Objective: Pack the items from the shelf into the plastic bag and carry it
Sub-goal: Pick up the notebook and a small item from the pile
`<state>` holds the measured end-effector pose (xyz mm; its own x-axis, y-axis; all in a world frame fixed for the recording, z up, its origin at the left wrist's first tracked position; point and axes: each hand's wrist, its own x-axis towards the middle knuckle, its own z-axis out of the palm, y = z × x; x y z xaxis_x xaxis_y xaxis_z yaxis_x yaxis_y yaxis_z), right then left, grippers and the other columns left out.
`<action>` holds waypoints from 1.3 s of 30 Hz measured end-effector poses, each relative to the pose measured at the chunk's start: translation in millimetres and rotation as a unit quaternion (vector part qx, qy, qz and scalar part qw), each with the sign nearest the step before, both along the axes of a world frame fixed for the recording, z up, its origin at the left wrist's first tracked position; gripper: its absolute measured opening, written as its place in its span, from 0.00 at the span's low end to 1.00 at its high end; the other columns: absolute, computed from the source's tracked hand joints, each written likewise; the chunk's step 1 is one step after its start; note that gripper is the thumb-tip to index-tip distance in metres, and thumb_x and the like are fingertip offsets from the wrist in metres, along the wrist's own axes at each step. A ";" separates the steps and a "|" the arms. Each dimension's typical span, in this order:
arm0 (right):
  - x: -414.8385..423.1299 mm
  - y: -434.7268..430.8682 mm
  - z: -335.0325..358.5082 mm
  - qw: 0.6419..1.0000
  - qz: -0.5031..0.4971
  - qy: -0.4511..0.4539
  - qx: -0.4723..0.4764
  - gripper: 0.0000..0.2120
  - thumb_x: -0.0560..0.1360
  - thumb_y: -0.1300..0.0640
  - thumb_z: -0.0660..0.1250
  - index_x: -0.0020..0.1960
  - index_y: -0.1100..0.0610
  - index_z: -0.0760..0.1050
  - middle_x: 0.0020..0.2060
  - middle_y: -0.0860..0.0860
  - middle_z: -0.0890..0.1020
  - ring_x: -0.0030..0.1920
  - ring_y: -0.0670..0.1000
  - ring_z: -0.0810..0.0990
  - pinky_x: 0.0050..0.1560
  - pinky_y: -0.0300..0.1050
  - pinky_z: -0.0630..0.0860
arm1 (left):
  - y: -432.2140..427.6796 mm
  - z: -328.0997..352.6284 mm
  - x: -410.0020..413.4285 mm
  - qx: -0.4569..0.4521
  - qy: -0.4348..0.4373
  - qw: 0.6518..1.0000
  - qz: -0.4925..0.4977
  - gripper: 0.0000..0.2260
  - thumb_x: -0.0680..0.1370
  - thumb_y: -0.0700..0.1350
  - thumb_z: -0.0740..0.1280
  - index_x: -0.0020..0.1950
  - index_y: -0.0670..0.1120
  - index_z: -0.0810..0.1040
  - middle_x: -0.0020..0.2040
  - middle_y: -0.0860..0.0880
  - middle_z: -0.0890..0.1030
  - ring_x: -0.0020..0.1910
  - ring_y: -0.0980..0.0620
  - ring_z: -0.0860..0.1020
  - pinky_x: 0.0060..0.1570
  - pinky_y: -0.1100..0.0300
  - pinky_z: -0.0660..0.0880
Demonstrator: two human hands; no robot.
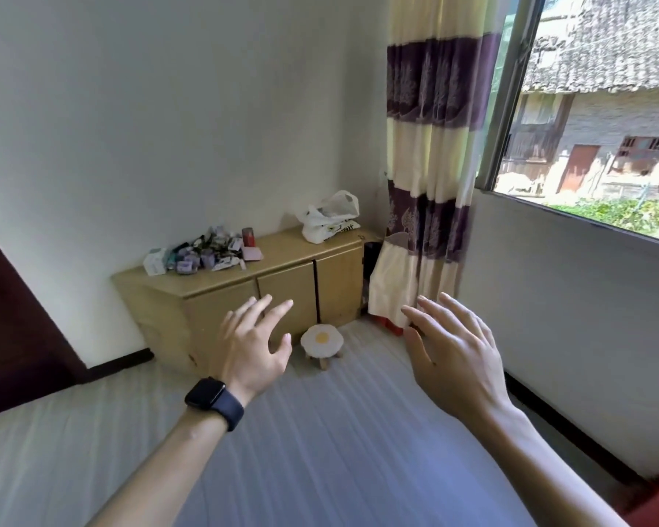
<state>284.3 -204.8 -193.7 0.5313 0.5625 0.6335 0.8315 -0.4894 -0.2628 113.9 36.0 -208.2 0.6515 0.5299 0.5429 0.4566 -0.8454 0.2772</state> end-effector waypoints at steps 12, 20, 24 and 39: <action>144.1 220.5 -28.2 0.998 0.047 0.013 -0.044 0.15 0.78 0.48 0.63 0.63 0.46 0.80 0.65 0.47 0.80 0.72 0.54 0.71 0.70 0.55 0.69 | 201.9 -50.4 147.7 -0.057 0.061 0.996 0.042 0.23 0.71 0.53 0.64 0.66 0.57 0.78 0.65 0.47 0.79 0.65 0.45 0.74 0.65 0.46 0.70; 231.4 353.5 -50.9 0.994 0.073 0.047 -0.063 0.18 0.79 0.45 0.58 0.62 0.47 0.80 0.65 0.48 0.80 0.73 0.56 0.70 0.70 0.58 0.69 | 318.7 -64.0 219.5 -0.043 0.117 0.990 0.069 0.22 0.72 0.55 0.63 0.67 0.58 0.76 0.65 0.50 0.78 0.67 0.47 0.73 0.65 0.48 0.69; 280.6 424.6 -70.2 0.991 0.090 0.070 -0.066 0.16 0.79 0.47 0.59 0.61 0.47 0.81 0.65 0.48 0.80 0.72 0.56 0.70 0.68 0.58 0.70 | 377.2 -78.6 256.0 -0.039 0.171 0.981 0.084 0.21 0.74 0.54 0.63 0.68 0.60 0.74 0.68 0.51 0.76 0.70 0.48 0.70 0.68 0.47 0.66; 448.2 714.9 -121.2 0.952 0.230 0.126 -0.158 0.16 0.78 0.48 0.58 0.62 0.47 0.79 0.65 0.47 0.80 0.72 0.57 0.70 0.67 0.60 0.71 | 591.4 -115.3 367.9 -0.153 0.196 0.938 0.241 0.20 0.76 0.55 0.62 0.69 0.59 0.73 0.69 0.53 0.74 0.67 0.50 0.72 0.67 0.53 0.65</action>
